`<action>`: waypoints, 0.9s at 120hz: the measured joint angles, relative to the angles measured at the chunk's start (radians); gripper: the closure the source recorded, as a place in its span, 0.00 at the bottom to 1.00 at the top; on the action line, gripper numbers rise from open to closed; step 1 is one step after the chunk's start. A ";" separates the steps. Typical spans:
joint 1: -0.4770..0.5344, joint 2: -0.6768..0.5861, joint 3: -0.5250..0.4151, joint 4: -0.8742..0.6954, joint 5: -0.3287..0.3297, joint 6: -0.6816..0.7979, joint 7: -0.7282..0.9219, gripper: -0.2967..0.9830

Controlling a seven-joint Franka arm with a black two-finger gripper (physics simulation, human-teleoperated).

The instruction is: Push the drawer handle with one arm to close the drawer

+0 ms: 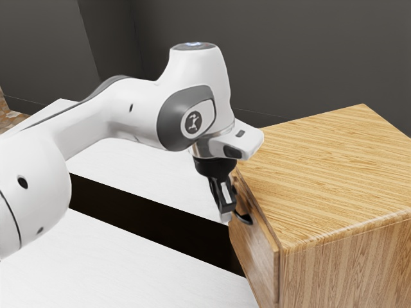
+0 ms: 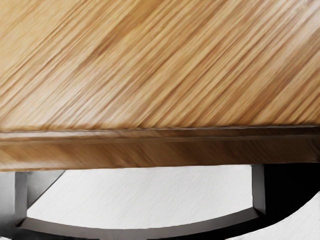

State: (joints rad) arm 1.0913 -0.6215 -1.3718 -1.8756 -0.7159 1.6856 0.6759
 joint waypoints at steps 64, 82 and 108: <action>-0.430 0.060 0.525 0.046 0.187 -0.121 -0.005 0.83; -0.672 0.282 0.836 0.379 0.506 -0.347 0.013 0.57; -0.753 0.321 0.896 0.454 0.599 -0.567 0.032 0.35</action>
State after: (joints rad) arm 0.3379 -0.3008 -0.4757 -1.4218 -0.1167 1.1188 0.7082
